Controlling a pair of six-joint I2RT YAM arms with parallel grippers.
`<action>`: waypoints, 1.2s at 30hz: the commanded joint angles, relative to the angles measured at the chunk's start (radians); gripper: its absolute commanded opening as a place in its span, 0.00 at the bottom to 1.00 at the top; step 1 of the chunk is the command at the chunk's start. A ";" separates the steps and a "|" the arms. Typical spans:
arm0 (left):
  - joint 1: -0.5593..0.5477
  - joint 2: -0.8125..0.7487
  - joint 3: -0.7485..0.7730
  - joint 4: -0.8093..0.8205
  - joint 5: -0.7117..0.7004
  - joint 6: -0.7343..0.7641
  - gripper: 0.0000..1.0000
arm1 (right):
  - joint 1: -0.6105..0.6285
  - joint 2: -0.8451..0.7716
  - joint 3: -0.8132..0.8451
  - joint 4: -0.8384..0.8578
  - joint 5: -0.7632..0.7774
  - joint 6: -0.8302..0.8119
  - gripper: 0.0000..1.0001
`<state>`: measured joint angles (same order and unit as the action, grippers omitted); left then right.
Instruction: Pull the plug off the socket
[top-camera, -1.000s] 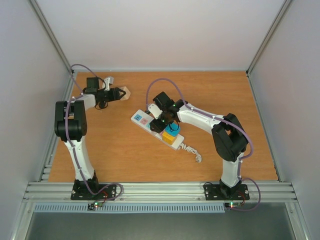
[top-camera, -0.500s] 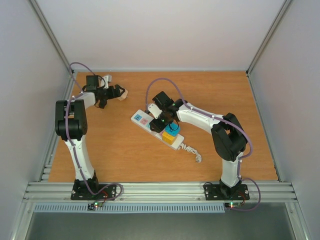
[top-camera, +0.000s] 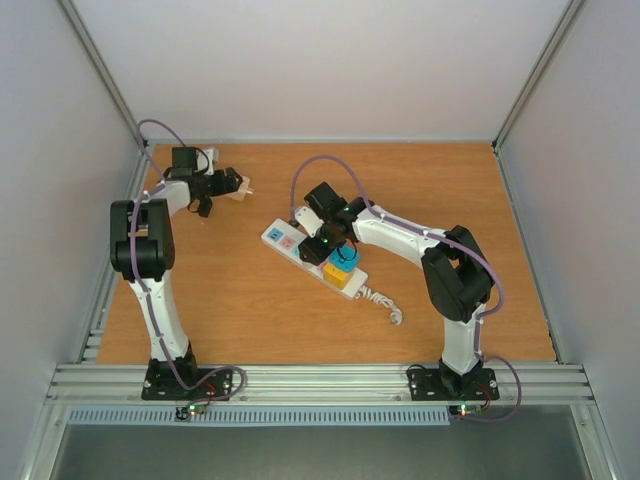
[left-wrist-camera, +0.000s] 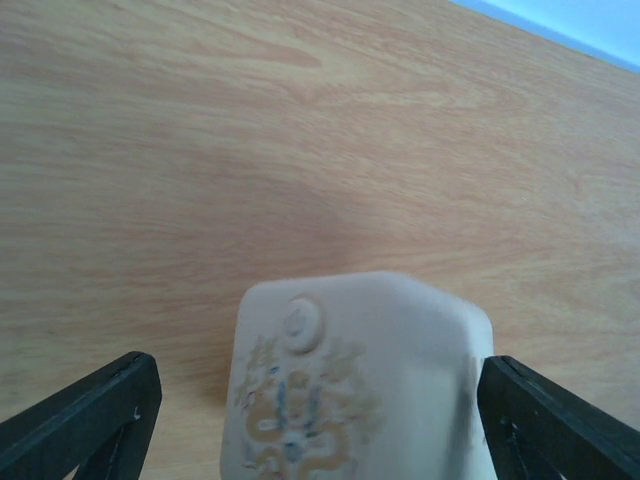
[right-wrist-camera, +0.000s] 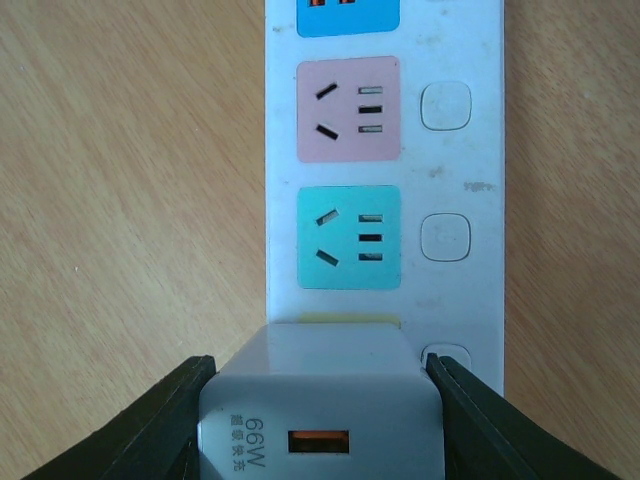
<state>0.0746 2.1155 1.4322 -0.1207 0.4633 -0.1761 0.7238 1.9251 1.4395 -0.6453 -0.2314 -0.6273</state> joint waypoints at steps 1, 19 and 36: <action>0.006 -0.016 0.043 -0.042 -0.086 0.031 0.87 | 0.016 0.073 0.009 0.012 -0.005 0.016 0.46; 0.007 -0.229 -0.081 -0.045 -0.016 0.182 0.97 | 0.028 0.083 0.141 -0.028 -0.023 0.040 0.68; -0.019 -0.505 -0.314 -0.120 0.149 0.425 0.97 | 0.004 -0.083 0.221 -0.075 -0.086 0.107 0.86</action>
<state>0.0708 1.7012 1.1667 -0.2253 0.5461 0.1516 0.7418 1.9728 1.7065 -0.7132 -0.2787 -0.5575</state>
